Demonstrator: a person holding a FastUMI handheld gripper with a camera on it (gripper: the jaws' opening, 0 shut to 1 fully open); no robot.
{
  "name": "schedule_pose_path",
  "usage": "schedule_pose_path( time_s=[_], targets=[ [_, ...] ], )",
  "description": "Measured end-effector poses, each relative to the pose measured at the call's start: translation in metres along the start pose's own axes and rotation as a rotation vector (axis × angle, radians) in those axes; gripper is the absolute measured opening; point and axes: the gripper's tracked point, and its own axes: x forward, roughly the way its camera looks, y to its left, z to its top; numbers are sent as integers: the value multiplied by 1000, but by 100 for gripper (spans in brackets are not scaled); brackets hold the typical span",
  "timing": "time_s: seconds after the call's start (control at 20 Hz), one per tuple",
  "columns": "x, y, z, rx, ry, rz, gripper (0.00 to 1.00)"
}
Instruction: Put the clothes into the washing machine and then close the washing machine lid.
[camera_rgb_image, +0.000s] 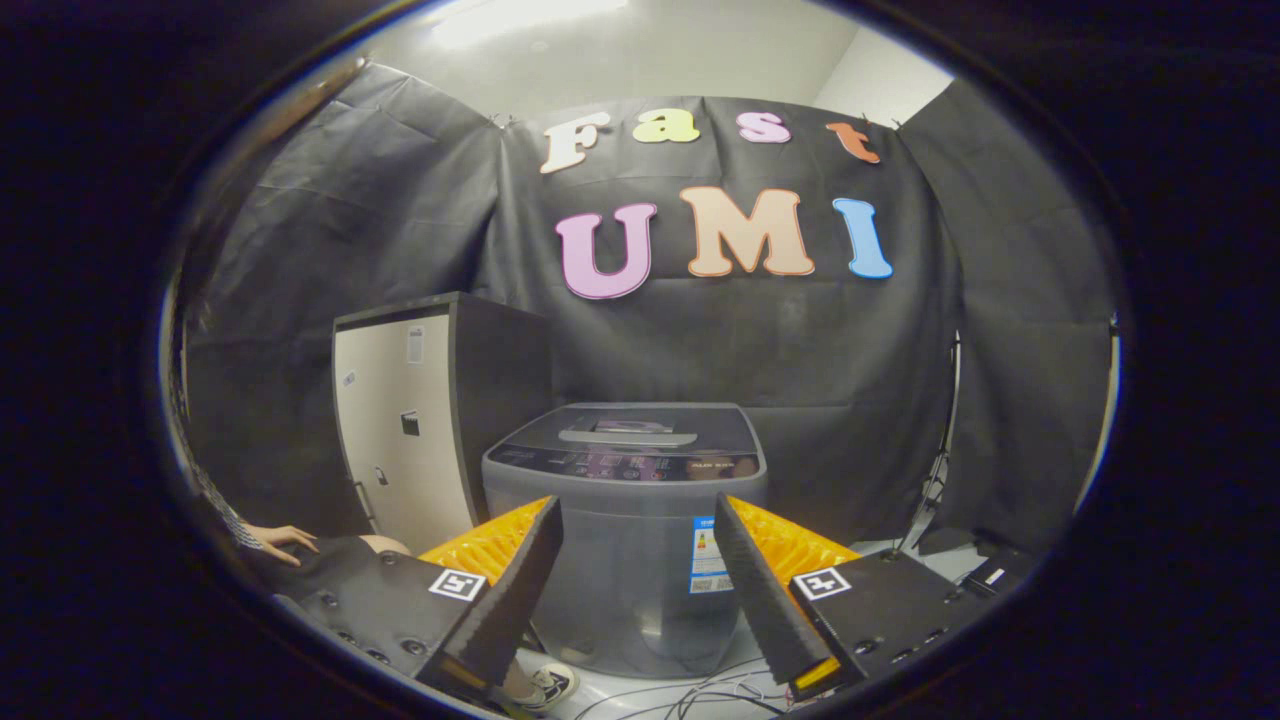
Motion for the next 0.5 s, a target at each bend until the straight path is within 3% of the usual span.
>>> schedule_pose_path(
  time_s=[0.5],
  targets=[
    [0, 0, 0, 0, 0, 0, 96]
  ],
)
